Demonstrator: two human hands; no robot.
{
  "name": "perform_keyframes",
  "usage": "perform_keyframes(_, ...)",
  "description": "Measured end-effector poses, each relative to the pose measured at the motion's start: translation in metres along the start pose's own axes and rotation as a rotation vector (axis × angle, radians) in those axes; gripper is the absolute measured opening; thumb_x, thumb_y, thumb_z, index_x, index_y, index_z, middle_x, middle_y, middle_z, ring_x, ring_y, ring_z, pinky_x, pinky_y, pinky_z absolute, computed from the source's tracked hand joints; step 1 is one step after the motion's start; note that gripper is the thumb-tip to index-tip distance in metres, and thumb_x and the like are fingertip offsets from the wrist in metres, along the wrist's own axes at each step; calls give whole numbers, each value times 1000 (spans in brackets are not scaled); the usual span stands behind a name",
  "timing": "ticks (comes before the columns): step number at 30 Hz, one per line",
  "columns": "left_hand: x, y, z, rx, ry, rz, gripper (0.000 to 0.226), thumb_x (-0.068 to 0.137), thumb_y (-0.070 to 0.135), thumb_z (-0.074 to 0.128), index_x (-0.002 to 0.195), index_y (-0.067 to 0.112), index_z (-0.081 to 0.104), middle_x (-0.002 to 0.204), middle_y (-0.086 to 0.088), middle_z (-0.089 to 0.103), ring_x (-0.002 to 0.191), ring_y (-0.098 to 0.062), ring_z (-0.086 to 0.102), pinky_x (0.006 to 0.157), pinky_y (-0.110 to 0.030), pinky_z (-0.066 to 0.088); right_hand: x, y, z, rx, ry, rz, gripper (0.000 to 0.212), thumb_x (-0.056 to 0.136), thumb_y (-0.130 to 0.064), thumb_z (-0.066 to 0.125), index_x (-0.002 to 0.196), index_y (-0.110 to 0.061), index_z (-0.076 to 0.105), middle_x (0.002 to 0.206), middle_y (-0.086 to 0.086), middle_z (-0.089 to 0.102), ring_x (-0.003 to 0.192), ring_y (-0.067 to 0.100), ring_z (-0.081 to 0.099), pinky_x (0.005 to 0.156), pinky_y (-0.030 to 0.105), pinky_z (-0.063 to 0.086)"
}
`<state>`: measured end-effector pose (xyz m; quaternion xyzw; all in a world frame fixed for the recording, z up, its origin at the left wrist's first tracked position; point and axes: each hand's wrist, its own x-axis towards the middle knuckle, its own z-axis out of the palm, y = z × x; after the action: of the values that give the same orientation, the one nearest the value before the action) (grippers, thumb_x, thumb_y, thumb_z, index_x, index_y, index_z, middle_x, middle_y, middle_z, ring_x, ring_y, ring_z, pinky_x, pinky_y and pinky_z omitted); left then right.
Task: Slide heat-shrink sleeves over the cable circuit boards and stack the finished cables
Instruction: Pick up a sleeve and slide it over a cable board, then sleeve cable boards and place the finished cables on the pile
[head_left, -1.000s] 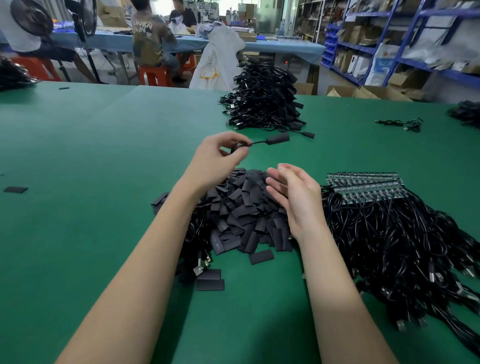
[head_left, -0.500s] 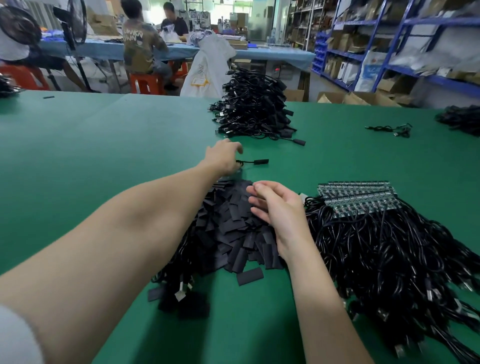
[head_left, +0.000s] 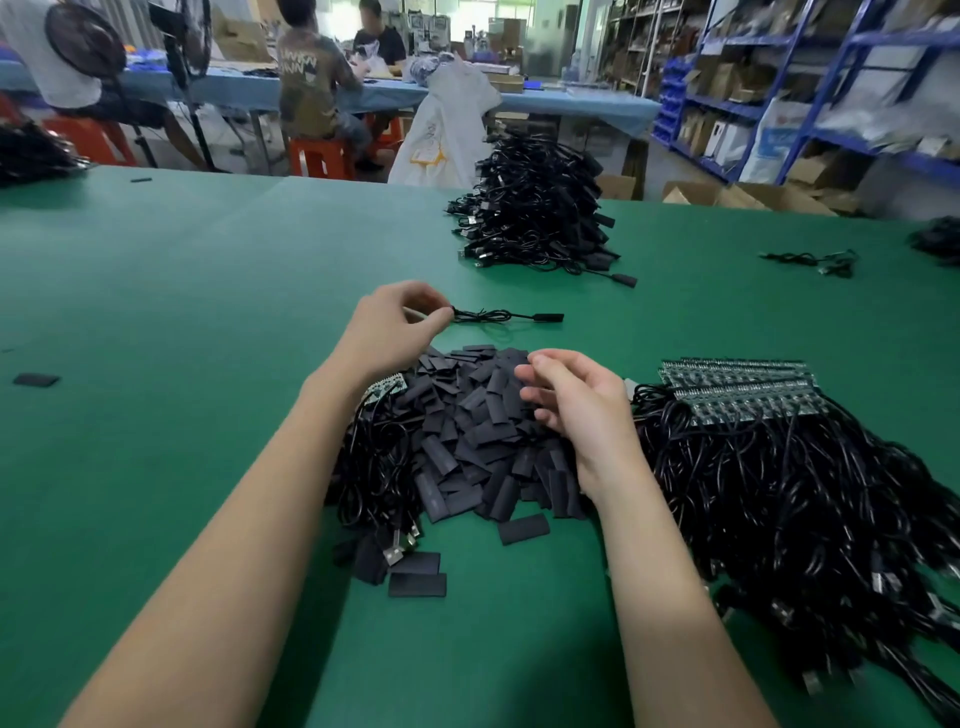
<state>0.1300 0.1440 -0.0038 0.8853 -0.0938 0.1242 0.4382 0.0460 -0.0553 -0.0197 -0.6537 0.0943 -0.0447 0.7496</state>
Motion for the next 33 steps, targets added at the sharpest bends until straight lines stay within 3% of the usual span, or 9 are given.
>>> perform_keyframes(8, -33, -18, -4, -70, 54, -130, 11, 94, 33, 66, 90, 26, 74, 86, 14, 73, 79, 4, 67, 66, -11, 44, -14, -3, 19, -368, -314, -114, 8, 97, -25, 66, 99, -22, 73, 88, -6, 78, 55, 9, 58, 51, 13, 43)
perform_keyframes(12, -30, -20, -2, -118, 63, -146, 10, 93, 31, 67, 87, 25, 73, 86, 8, 76, 85, -10, 72, 80, -25, 53, -21, 5, 40, -601, -484, -220, 12, 90, -30, 72, 102, -33, 74, 97, -11, 76, 64, 3, 66, 77, 23, 55)
perform_keyframes(15, -30, -19, -2, -116, 60, -137, 11, 93, 30, 66, 84, 27, 72, 87, 9, 75, 87, -11, 72, 82, -26, 53, -28, 16, 57, -829, -505, -312, 27, 84, -47, 74, 111, -41, 70, 105, -19, 72, 95, -1, 65, 92, 26, 50)
perform_keyframes(17, -30, -19, -4, -140, 55, -140, 11, 93, 30, 66, 87, 26, 73, 90, 7, 76, 89, -13, 73, 85, -29, 54, -31, 23, 64, -918, -492, -337, 33, 82, -50, 74, 113, -43, 68, 112, -18, 70, 86, 4, 62, 94, 31, 51)
perform_keyframes(21, -30, -19, -7, -179, 71, -166, 10, 93, 28, 66, 87, 25, 73, 89, 7, 75, 84, -7, 71, 81, -26, 53, -33, 22, 64, -752, -455, -382, 20, 82, -19, 75, 97, -32, 73, 91, -17, 71, 54, -4, 51, 71, 15, 46)
perform_keyframes(23, -31, -21, -6, -155, 99, -175, 10, 94, 29, 66, 86, 26, 72, 85, 11, 73, 71, 8, 63, 72, -16, 47, -31, 17, 59, -620, -422, -358, 22, 83, -4, 71, 92, -25, 70, 82, -16, 67, 54, -5, 55, 65, 9, 43)
perform_keyframes(25, -31, -22, -6, -140, 140, -193, 9, 94, 31, 65, 91, 27, 72, 85, 15, 71, 70, 12, 60, 67, -12, 44, -29, 10, 51, -447, -434, -221, 25, 87, 4, 66, 96, -20, 64, 86, -8, 64, 53, 2, 59, 58, 18, 50)
perform_keyframes(29, -30, -22, -8, -184, 77, -250, 11, 96, 35, 64, 101, 25, 68, 96, 10, 68, 85, -3, 63, 74, -24, 47, -23, -1, 28, -261, -532, -42, 28, 91, 12, 58, 103, -14, 61, 88, 5, 60, 61, 14, 66, 57, 21, 54)
perform_keyframes(33, -32, -19, -6, -155, -50, -293, 16, 97, 43, 61, 101, 29, 66, 92, 12, 69, 72, -6, 58, 70, -26, 43, -19, -6, 13, -213, -622, -36, 34, 87, 17, 52, 84, -15, 61, 85, 5, 55, 69, 20, 69, 60, 22, 55)
